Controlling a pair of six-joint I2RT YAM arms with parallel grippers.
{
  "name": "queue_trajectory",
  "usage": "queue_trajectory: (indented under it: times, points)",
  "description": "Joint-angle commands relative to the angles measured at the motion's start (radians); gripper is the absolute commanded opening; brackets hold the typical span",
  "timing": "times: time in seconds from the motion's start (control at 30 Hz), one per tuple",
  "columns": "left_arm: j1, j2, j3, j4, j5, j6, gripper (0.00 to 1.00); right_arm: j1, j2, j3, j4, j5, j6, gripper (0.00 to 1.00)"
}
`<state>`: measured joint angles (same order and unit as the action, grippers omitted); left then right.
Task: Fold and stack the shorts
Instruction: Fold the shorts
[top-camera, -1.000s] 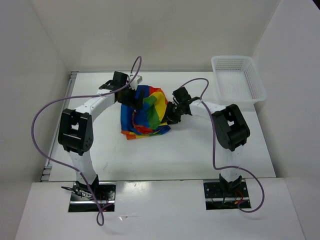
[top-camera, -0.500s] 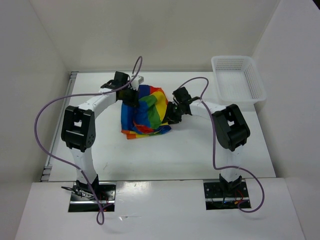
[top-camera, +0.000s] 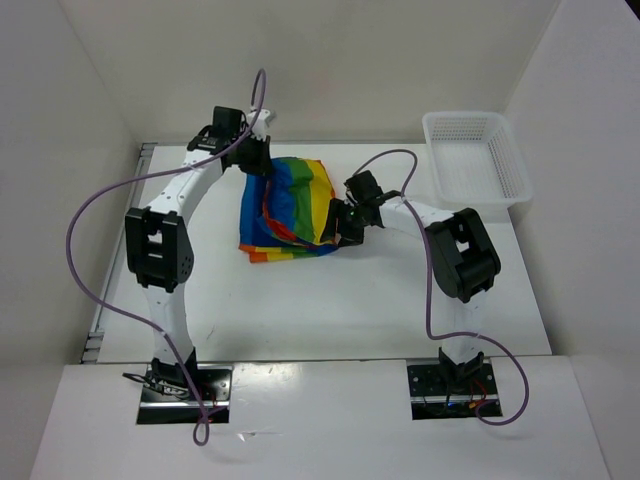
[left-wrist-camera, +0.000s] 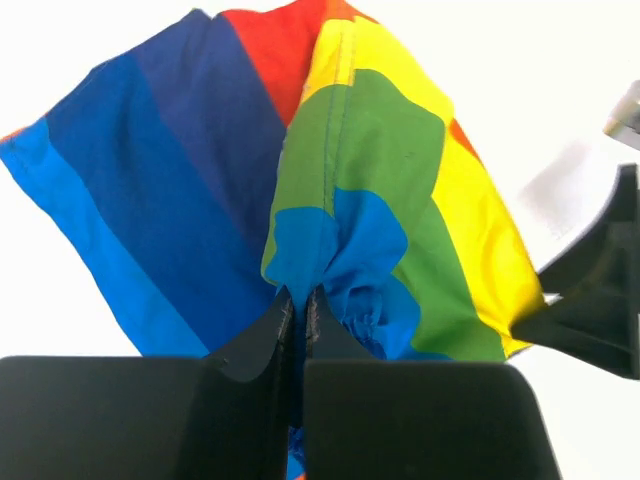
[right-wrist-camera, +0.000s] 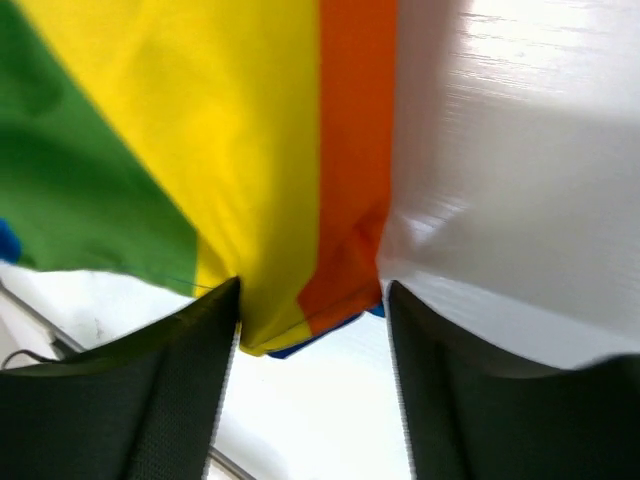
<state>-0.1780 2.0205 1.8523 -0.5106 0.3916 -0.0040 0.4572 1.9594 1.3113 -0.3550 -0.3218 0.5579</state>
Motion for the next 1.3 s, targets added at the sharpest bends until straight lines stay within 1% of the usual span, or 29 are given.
queue_trajectory:
  times: [0.0,0.03,0.07,0.1,0.13,0.17,0.2,0.23,0.27,0.3,0.33,0.4,0.47,0.5,0.57,0.6,0.63,0.7,0.73,0.77,0.8,0.87,0.97,1.1,1.13,1.2,1.27]
  points:
    - [0.015,0.081,0.079,-0.012,0.033,0.004,0.0,-0.008,-0.01,0.02,0.028,-0.031,-0.003,0.62]
    - [0.026,0.102,0.079,-0.023,0.033,0.004,0.0,-0.008,-0.01,0.02,0.045,-0.04,0.011,0.59]
    - [0.038,0.103,0.079,-0.023,0.02,0.004,0.0,-0.008,-0.01,0.007,0.068,-0.051,0.011,0.58]
    - [0.047,0.112,0.044,-0.003,0.02,0.004,0.0,-0.008,-0.01,0.006,0.068,-0.051,0.022,0.58]
    - [0.072,0.112,0.022,0.013,0.02,0.004,0.0,-0.008,-0.01,0.006,0.079,-0.051,0.022,0.61]
    - [0.084,0.112,0.003,0.029,0.02,0.004,0.02,-0.008,-0.01,0.006,0.079,-0.06,0.022,0.72]
    - [0.098,0.133,-0.01,0.044,0.02,0.004,0.04,-0.008,-0.01,0.015,0.079,-0.06,0.022,0.79]
    - [0.121,0.144,-0.01,0.058,0.01,0.004,0.15,-0.008,-0.01,0.028,0.079,-0.06,0.022,0.84]
    - [0.13,0.155,-0.01,0.069,0.01,0.004,0.25,-0.008,-0.01,0.028,0.065,-0.06,0.011,0.92]
    - [0.13,0.173,-0.01,0.069,0.01,0.004,0.36,-0.008,-0.01,0.04,0.065,-0.06,0.002,0.96]
    - [0.141,0.173,0.02,0.078,0.01,0.004,0.61,-0.008,-0.022,0.052,0.039,-0.05,-0.013,0.98]
    - [0.141,0.184,0.035,0.069,0.01,0.004,0.69,-0.008,-0.05,0.052,0.028,-0.036,-0.025,1.0]
    - [0.141,0.173,0.047,0.069,-0.048,0.004,0.79,-0.008,-0.094,0.063,-0.007,-0.002,-0.036,1.0]
    - [0.141,0.159,0.047,0.069,-0.068,0.004,0.82,-0.008,-0.111,0.072,-0.007,0.007,-0.036,1.0]
    - [0.17,0.127,0.016,0.069,-0.086,0.004,0.84,-0.008,-0.163,0.072,-0.019,0.019,-0.036,1.0]
    - [0.179,0.113,-0.026,0.078,-0.086,0.004,0.84,-0.008,-0.178,0.072,-0.028,0.03,-0.036,0.99]
    - [0.19,0.095,-0.054,0.096,-0.076,0.004,0.84,-0.008,-0.189,0.072,-0.029,0.03,-0.036,0.96]
    - [0.213,0.029,-0.12,0.121,-0.018,0.004,0.84,-0.008,-0.214,0.072,-0.029,0.03,-0.024,0.85]
    - [0.213,-0.027,-0.212,0.159,0.002,0.004,0.85,-0.008,-0.214,0.072,-0.029,0.03,-0.015,0.85]
    - [0.222,-0.057,-0.264,0.187,0.027,0.004,0.85,-0.008,-0.214,0.063,-0.029,0.03,-0.003,0.85]
    - [0.222,-0.084,-0.316,0.214,0.08,0.004,0.88,-0.008,-0.223,0.063,-0.029,0.041,-0.003,0.85]
    - [0.222,-0.14,-0.43,0.263,0.105,0.004,0.91,-0.017,-0.223,0.052,-0.018,0.041,0.017,0.89]
    - [0.222,-0.181,-0.537,0.336,0.128,0.004,0.92,-0.017,-0.223,0.052,-0.018,0.03,0.017,0.91]
    - [0.222,-0.221,-0.619,0.457,0.202,0.004,0.93,-0.017,-0.223,0.052,-0.027,0.03,0.017,0.91]
    - [0.204,-0.212,-0.619,0.457,0.202,0.004,0.93,-0.017,-0.223,0.052,-0.027,0.03,0.017,0.91]
    - [0.18,-0.168,-0.593,0.402,0.182,0.004,0.94,-0.017,-0.223,0.052,-0.027,0.03,0.017,0.91]
    - [0.167,-0.158,-0.593,0.402,0.159,0.004,0.96,-0.017,-0.232,0.042,-0.027,0.03,0.026,0.91]
